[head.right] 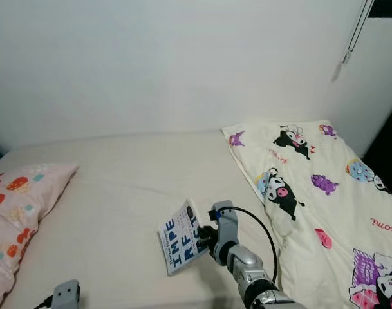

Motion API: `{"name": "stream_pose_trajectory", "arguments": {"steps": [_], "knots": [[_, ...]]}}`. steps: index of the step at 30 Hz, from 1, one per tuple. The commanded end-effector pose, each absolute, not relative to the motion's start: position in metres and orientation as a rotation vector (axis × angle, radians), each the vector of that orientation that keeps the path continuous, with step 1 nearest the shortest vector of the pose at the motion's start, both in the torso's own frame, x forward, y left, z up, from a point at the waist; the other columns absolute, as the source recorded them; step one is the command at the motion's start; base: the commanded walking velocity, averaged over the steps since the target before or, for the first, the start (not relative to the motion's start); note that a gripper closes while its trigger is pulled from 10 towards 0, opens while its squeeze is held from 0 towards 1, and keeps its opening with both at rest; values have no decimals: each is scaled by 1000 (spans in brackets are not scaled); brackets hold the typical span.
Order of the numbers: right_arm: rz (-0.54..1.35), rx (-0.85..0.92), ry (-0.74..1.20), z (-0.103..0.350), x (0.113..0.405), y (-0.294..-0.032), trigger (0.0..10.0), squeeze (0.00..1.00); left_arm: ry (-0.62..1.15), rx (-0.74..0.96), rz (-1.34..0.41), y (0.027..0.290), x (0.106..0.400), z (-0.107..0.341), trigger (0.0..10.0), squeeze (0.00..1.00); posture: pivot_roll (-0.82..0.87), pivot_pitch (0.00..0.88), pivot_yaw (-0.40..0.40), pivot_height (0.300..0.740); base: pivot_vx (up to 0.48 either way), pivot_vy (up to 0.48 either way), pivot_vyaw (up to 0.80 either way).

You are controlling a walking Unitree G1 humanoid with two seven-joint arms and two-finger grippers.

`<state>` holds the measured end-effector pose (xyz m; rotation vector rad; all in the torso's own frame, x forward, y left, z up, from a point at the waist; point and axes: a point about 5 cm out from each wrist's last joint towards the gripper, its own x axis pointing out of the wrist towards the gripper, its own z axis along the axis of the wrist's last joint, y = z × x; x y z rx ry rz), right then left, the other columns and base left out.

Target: Clean up the room

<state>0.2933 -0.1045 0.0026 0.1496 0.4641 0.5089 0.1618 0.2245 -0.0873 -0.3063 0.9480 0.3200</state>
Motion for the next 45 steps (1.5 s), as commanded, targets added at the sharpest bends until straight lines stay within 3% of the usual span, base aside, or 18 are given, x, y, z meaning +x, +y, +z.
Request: {"name": "stream_pose_trajectory", "arguments": {"steps": [1, 45], "knots": [[494, 156, 427, 7, 297, -106, 10000, 0, 960, -289, 319, 224, 157, -89, 10000, 0, 7, 0, -25, 726, 0, 0, 688], [361, 242, 411, 7, 299, -124, 10000, 0, 984, -168, 213, 224, 156, -89, 10000, 0, 9, 0, -12, 726, 0, 0, 683]]}}
